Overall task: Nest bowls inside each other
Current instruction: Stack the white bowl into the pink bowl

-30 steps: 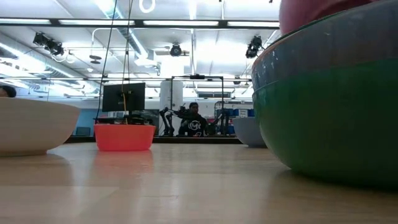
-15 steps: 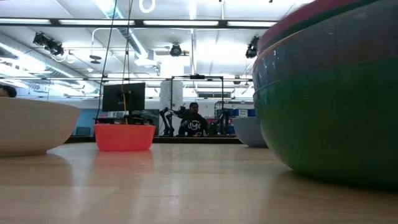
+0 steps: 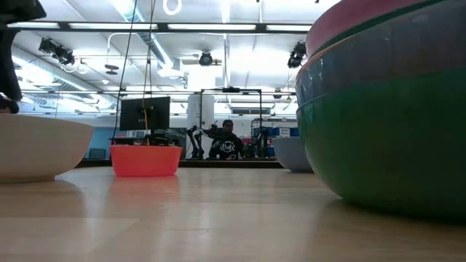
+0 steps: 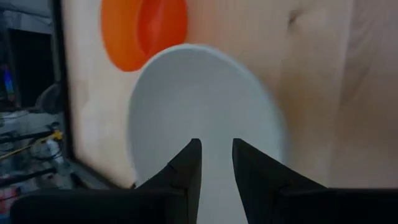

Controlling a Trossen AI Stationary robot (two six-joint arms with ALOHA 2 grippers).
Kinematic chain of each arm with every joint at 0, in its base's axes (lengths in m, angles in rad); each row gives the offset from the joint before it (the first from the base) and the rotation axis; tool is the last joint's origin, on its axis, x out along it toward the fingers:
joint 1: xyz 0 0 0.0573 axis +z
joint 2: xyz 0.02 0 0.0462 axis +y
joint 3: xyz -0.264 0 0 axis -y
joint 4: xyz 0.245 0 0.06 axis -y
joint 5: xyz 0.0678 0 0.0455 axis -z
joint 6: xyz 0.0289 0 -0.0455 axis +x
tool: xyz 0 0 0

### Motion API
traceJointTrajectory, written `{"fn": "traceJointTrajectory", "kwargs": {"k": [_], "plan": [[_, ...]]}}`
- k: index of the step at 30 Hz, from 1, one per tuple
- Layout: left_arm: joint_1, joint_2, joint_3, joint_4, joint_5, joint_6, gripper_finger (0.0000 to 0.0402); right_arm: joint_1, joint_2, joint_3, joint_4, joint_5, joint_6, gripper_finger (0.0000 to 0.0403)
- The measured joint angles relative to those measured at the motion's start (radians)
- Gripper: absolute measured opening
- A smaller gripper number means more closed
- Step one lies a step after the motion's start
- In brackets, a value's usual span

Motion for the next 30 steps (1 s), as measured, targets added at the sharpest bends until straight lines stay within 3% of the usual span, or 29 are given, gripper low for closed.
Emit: {"fn": "traceJointTrajectory", "kwargs": {"k": [6,20,30], "plan": [[-0.006,0.0,-0.024,0.104,0.008,0.025,0.0099,0.0,0.009,0.0,-0.018,0.006,0.0,0.0173],[-0.009,-0.031,0.07,0.08,0.062,-0.012,0.0099,-0.002,0.014,0.0,-0.037,0.014,0.01,0.0172],[-0.011,-0.066,0.122,0.136,0.312,-0.11,0.0105,-0.002,0.014,0.0,-0.038,0.019,0.005,0.0173]]}}
